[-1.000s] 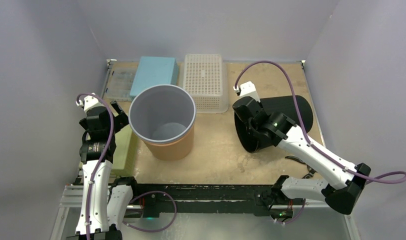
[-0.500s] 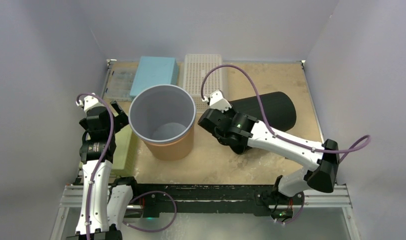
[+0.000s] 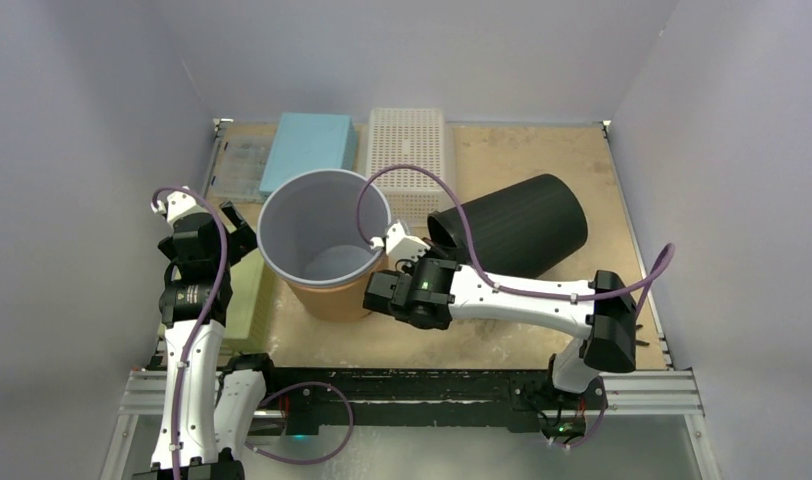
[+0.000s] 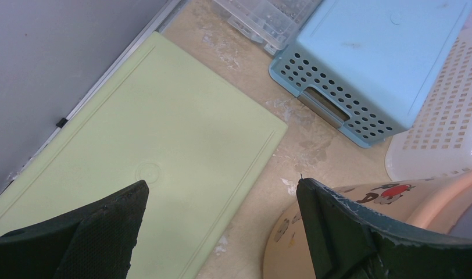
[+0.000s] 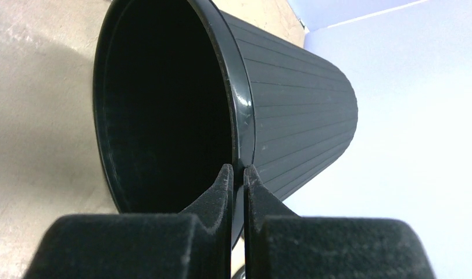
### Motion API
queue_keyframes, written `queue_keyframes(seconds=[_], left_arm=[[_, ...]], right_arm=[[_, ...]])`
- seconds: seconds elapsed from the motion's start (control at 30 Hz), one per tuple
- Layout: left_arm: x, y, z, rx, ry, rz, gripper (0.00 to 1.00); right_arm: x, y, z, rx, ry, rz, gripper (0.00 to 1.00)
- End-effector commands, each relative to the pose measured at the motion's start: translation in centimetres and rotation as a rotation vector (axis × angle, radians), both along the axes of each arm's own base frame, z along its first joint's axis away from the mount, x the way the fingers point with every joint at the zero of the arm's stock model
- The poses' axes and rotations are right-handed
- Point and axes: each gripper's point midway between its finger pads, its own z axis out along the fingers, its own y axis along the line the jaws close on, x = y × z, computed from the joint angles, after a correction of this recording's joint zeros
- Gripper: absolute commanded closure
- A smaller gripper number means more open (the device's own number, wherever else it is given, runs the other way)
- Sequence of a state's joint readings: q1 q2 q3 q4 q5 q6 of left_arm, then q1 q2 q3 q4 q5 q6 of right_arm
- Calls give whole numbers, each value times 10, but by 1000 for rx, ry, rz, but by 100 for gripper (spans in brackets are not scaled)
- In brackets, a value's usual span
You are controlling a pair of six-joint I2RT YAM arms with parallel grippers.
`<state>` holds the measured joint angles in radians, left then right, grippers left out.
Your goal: Turn the large container upside down
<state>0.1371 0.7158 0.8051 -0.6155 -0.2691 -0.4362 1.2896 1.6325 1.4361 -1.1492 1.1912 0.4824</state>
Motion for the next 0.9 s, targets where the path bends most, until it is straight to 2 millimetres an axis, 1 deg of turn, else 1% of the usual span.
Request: queue_keyframes(seconds=[0.0, 0.13, 0.27, 0.33, 0.47, 0.57, 0.87], left_arm=[[2, 4, 9, -3, -42, 29, 2], [2, 4, 9, -2, -43, 31, 1], [1, 5, 10, -1, -45, 34, 2], [1, 4, 9, -2, -45, 34, 2], [1, 5, 11, -1, -50, 35, 1], [1, 5, 12, 0, -54, 37, 2], [0, 5, 11, 1, -51, 41, 1]], right_arm=[[-34, 22, -46, 115, 192, -8, 100], [-54, 35, -51, 110, 225, 56, 100], [-74, 45, -63, 103, 273, 99, 100], [-81, 46, -69, 99, 290, 104, 100], [-88, 38, -83, 94, 311, 76, 100], [-91, 34, -89, 93, 315, 63, 100], [-92, 37, -107, 81, 315, 80, 100]])
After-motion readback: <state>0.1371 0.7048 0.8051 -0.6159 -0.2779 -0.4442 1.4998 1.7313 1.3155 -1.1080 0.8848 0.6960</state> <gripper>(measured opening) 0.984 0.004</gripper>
